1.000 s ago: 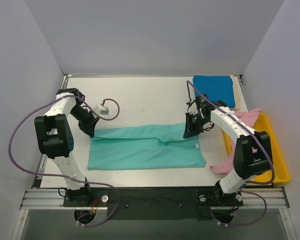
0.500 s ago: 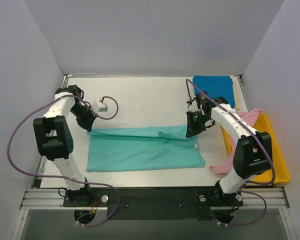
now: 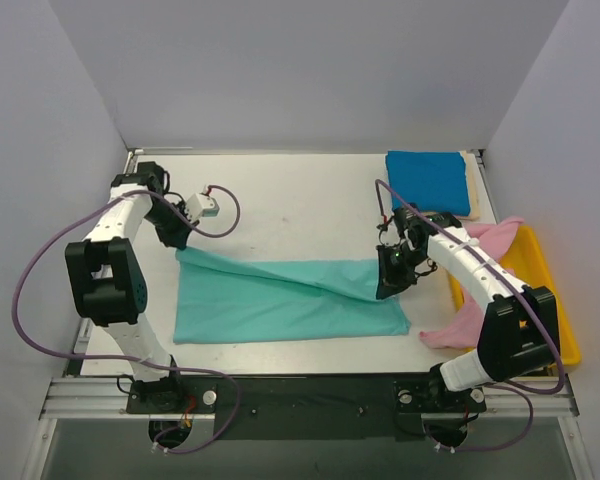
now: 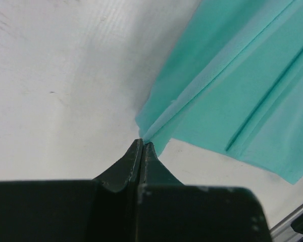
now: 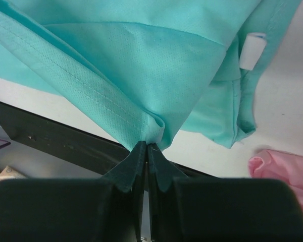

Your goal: Fold and stack the t-shirts

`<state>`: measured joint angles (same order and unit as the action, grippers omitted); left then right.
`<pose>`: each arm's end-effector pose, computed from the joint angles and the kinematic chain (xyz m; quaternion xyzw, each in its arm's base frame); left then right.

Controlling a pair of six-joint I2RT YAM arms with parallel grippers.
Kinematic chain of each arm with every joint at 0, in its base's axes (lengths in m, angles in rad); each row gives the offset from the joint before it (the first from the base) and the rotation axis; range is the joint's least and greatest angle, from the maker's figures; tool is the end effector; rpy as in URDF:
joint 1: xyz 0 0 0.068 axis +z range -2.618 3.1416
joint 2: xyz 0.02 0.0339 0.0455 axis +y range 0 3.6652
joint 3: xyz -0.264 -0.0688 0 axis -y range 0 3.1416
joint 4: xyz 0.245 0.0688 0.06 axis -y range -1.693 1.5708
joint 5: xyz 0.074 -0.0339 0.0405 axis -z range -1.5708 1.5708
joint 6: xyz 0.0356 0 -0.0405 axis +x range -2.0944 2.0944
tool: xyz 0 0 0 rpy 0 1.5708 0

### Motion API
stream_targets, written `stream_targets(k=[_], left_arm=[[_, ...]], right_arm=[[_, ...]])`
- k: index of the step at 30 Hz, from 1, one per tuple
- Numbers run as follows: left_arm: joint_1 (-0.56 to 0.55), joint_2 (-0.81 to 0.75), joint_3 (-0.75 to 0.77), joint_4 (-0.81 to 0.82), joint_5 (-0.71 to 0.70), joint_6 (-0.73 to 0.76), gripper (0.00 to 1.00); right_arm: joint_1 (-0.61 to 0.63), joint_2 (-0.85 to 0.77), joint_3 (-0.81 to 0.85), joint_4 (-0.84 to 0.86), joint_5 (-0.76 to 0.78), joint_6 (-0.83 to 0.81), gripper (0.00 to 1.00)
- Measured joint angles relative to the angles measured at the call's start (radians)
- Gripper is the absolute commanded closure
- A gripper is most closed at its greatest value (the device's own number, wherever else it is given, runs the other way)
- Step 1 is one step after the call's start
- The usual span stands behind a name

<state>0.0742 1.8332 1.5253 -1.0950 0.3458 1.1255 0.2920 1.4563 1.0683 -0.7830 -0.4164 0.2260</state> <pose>0.3580 0.0145 0.2454 0.5050 0.8419 -0.0949 0.1650 0.2648 0.0946 0.2405 -0.0727 0.9570 0.2456 0.1359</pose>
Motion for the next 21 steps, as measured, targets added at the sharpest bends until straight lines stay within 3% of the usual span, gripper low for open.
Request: stream_targets(k=[10, 20, 21], left_arm=[[0.0, -0.005, -0.18, -0.031, -0.045, 0.073, 1.0], [0.0, -0.019, -0.198, -0.132, -0.063, 0.122, 1.0], [0.0, -0.019, -0.2, -0.134, -0.066, 0.126, 0.91]], right_arm=[[0.016, 0.063, -0.094, 0.066, -0.005, 0.035, 1.0], [0.016, 0.097, -0.11, 0.078, 0.014, 0.033, 1.0], [0.016, 0.1, -0.11, 0.079, 0.016, 0.032, 0.97]])
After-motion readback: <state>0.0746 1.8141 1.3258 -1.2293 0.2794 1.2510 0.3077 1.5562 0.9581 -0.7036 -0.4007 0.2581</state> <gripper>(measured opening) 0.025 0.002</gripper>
